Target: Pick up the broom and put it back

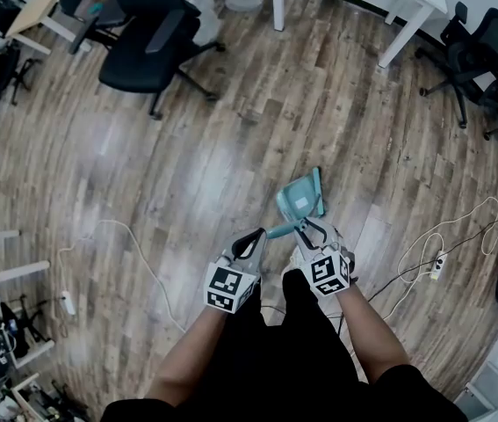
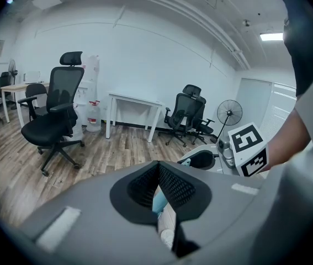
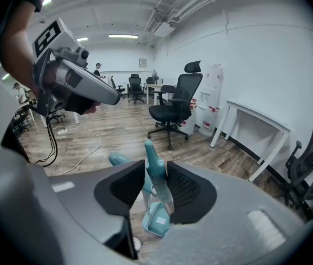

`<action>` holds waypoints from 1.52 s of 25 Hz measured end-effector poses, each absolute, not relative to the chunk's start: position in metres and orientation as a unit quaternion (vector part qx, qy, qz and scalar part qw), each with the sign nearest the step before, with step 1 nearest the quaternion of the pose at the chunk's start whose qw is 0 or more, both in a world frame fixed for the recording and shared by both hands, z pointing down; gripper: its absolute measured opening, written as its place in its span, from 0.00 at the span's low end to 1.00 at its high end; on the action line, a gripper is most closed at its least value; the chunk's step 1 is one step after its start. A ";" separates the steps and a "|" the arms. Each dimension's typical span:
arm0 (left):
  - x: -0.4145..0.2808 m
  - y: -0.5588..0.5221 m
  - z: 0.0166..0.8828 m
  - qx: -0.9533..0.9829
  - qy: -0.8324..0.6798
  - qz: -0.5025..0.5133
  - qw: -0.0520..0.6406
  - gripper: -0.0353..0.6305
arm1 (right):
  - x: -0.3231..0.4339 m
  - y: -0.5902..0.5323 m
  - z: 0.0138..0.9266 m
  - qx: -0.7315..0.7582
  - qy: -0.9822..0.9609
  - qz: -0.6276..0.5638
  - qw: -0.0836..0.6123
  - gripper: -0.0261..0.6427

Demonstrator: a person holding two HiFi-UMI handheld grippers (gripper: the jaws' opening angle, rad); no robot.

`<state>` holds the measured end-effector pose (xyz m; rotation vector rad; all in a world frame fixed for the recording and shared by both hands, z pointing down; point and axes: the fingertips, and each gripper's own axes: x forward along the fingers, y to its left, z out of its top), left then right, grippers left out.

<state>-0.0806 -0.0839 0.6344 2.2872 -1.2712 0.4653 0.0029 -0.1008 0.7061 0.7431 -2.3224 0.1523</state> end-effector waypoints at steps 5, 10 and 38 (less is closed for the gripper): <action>-0.079 -0.086 0.634 0.838 -0.459 0.182 0.233 0.08 | 0.001 -0.100 0.702 0.291 -0.894 0.060 0.334 0.35; -0.080 -0.087 0.628 0.843 -0.454 0.184 0.223 0.08 | 0.001 -0.097 0.686 0.301 -0.896 0.064 0.319 0.41; -0.093 -0.191 0.471 0.883 -0.458 0.071 0.074 0.08 | 0.009 -0.181 0.442 0.473 -0.874 -0.039 0.106 0.04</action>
